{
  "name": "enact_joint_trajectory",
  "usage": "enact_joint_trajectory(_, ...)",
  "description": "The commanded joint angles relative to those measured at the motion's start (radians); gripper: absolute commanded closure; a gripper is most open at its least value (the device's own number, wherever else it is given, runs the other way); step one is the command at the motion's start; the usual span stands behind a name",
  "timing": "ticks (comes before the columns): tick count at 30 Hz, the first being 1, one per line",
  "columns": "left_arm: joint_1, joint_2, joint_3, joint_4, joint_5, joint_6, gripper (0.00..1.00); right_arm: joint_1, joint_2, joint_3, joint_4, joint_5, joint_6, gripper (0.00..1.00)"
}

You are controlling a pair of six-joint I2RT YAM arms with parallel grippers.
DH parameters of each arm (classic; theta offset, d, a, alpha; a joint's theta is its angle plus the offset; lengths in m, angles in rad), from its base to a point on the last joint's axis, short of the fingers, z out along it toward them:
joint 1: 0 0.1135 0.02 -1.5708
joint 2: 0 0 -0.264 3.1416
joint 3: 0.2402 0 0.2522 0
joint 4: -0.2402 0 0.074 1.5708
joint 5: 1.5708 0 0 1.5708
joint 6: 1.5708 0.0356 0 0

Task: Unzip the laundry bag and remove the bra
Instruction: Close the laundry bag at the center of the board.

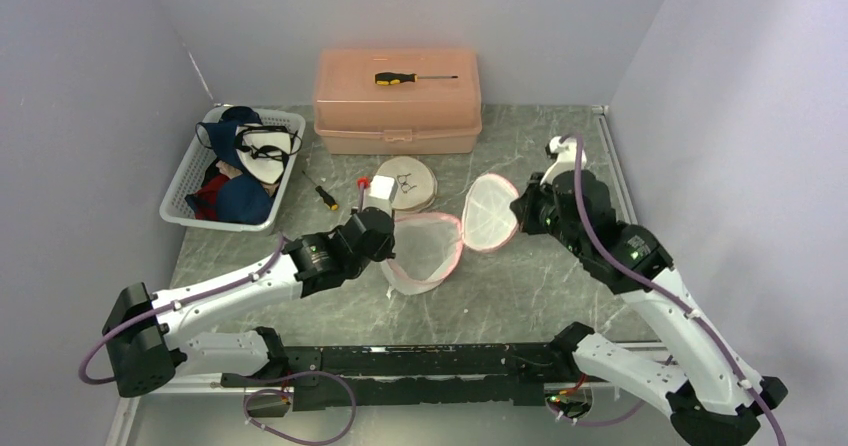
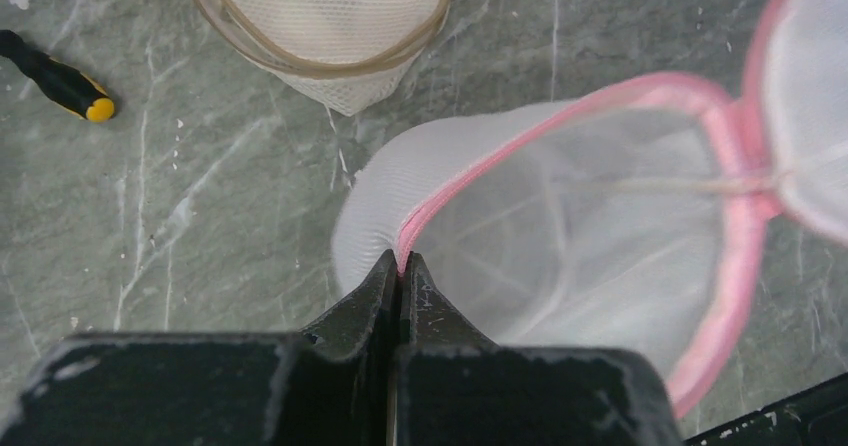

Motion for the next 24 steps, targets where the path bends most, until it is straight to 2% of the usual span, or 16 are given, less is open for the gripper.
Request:
enact_joint_trajectory(1,0.010,0.032,0.049,-0.007,-0.060,-0.011,0.98,0.002,0.073,0.188,-0.116,0.095,-0.071,1.00)
enact_joint_trajectory(8,0.016,0.030,-0.038,0.056,-0.040,-0.082,0.97,0.019,0.103,0.178,-0.138,0.055,-0.071,1.00)
enact_joint_trajectory(12,0.016,0.024,-0.046,0.060,-0.038,-0.092,0.90,0.028,0.115,0.168,-0.129,0.041,-0.070,1.00)
enact_joint_trajectory(14,0.015,0.019,-0.042,0.053,-0.036,-0.093,0.81,0.030,0.118,0.161,-0.124,0.040,-0.070,1.00)
enact_joint_trajectory(18,0.015,0.005,-0.030,0.037,-0.034,-0.092,0.56,0.031,0.124,0.155,-0.120,0.032,-0.067,1.00)
enact_joint_trajectory(24,0.015,-0.036,0.005,0.029,-0.016,-0.051,0.36,0.032,0.130,0.166,-0.116,0.030,-0.062,1.00)
